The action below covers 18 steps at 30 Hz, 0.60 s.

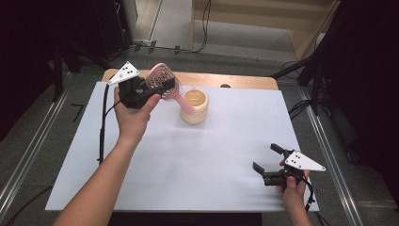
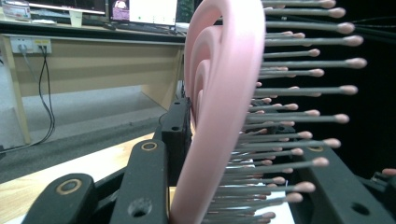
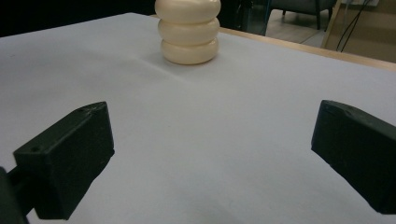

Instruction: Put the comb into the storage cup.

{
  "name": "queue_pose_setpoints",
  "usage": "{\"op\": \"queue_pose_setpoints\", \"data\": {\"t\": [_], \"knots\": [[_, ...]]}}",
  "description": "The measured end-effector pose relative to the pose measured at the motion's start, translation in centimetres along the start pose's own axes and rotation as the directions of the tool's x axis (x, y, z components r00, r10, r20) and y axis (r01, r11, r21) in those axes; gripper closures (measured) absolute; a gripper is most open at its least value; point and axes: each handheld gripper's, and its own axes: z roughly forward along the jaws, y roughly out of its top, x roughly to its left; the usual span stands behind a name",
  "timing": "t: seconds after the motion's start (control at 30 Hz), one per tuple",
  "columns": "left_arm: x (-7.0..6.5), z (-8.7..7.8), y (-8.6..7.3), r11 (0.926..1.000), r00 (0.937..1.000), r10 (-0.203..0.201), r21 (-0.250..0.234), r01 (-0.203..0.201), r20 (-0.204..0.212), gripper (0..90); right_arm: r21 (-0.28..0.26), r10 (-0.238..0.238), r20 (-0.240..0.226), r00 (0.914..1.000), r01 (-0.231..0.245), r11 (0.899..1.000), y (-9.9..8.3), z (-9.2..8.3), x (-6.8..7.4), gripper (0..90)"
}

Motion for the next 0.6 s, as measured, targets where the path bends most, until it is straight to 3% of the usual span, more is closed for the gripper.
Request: {"op": "queue_pose_setpoints", "data": {"t": [0.6], "knots": [[1.2, 0.2, 0.4, 0.9996, 0.9995, -0.019, -0.02, 0.019, -0.023, 62.3, 0.004, 0.0, -0.003, 1.0, 0.0, 1.0, -0.1, 0.1, 0.0, 0.0]]}}
